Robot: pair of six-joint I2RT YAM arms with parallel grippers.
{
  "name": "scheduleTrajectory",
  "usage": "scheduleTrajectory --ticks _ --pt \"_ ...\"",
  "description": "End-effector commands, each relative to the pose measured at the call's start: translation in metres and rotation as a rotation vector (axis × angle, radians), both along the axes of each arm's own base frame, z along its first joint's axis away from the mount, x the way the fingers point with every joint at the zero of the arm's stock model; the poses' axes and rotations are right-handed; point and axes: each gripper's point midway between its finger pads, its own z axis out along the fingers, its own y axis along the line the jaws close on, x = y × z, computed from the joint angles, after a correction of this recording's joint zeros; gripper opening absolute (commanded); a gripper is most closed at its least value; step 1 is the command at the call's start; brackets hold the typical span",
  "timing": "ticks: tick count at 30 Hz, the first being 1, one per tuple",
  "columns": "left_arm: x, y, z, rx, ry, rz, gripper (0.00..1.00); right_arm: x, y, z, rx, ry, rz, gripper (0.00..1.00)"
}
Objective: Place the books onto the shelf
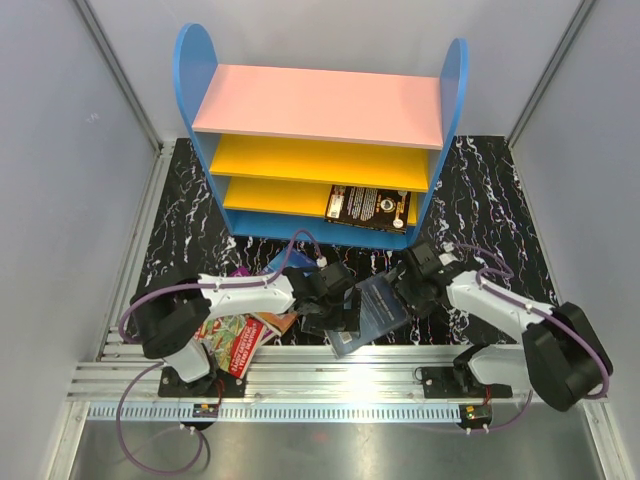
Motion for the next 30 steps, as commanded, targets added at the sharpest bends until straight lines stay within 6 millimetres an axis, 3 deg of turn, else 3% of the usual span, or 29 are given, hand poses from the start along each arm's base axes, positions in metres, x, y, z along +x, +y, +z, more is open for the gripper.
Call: scheduleTrajectory --ticks 1,3,7,11,14,21,24,30 --pt "0.008 -0.016 -0.002 -0.035 -0.038 0.005 0.99 0.003 0.021 -0.011 0.042 0.024 0.106 0.92" --pt "0.008 -0.018 -0.002 -0.04 -0.039 -0.003 0.99 0.001 0.03 -0.004 0.106 0.012 0.117 0.88" --pt "0.009 -0.023 -0.002 -0.054 -0.042 -0.021 0.99 -0.006 0.035 0.019 0.199 -0.059 0.126 0.53" --pt "0.01 -0.029 0.0 -0.077 -0.047 -0.036 0.99 -0.022 0.034 0.053 0.267 -0.099 0.14 0.43" --pt "0.011 -0.033 0.004 -0.093 -0.056 -0.049 0.99 -0.034 0.036 0.076 0.333 -0.148 0.171 0.42" --pt "0.015 -0.046 0.016 -0.136 -0.076 -0.072 0.99 -0.05 0.05 0.076 0.453 -0.156 0.204 0.41" --pt "0.017 -0.048 0.018 -0.136 -0.084 -0.084 0.99 -0.053 0.062 0.084 0.497 -0.174 0.242 0.4" --pt "0.027 -0.054 0.031 -0.082 -0.182 -0.16 0.99 -0.045 0.101 0.124 0.62 -0.282 0.307 0.4"
